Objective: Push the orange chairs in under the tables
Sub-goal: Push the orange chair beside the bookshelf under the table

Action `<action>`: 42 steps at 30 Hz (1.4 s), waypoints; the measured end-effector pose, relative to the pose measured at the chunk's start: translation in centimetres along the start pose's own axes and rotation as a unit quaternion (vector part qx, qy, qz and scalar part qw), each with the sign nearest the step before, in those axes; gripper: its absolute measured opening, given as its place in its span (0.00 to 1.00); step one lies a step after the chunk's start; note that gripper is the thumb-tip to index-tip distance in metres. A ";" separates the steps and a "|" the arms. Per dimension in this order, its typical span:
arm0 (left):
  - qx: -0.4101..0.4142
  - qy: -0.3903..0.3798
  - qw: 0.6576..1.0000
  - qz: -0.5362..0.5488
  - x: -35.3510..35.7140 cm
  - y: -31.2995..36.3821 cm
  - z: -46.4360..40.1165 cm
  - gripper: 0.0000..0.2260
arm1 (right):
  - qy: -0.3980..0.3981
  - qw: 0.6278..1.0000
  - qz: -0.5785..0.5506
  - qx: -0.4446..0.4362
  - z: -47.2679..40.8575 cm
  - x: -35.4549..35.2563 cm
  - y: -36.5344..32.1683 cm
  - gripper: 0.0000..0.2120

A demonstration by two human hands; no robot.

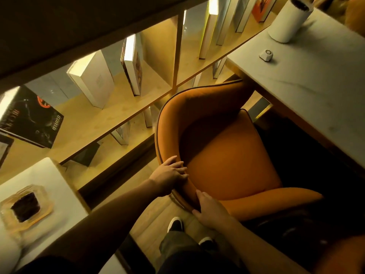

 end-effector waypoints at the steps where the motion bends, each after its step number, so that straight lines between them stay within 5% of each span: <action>1: 0.000 0.002 1.000 0.000 0.1 0.0 0.0 0.28 | 0.003 1.000 -0.003 0.003 -0.1 0.0 0.0 0.34; 17: -0.010 0.041 0.999 0.017 0.3 0.0 -0.2 0.26 | 0.014 0.999 0.009 0.045 -2.0 0.5 -0.2 0.39; 24: -0.019 0.044 0.999 0.021 0.7 -0.2 -0.5 0.25 | 0.041 0.998 0.030 0.033 -2.0 0.0 -0.4 0.21; 29: -0.038 0.033 0.998 0.029 1.4 0.0 -0.8 0.21 | 0.046 0.998 0.028 0.012 -1.5 0.0 -0.4 0.18; 42: 0.017 0.015 0.998 0.062 2.7 3.2 1.5 0.26 | -0.007 0.999 0.029 0.032 -0.8 3.9 1.6 0.28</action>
Point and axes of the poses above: each hand's wrist, its own z-axis away from the middle knuckle, its own x-axis out of the palm, y = z × x, the point moved 9 cm from there along -z, towards the middle knuckle, and after that the axes turned 11 degrees about -y, right-handed, at the moved point
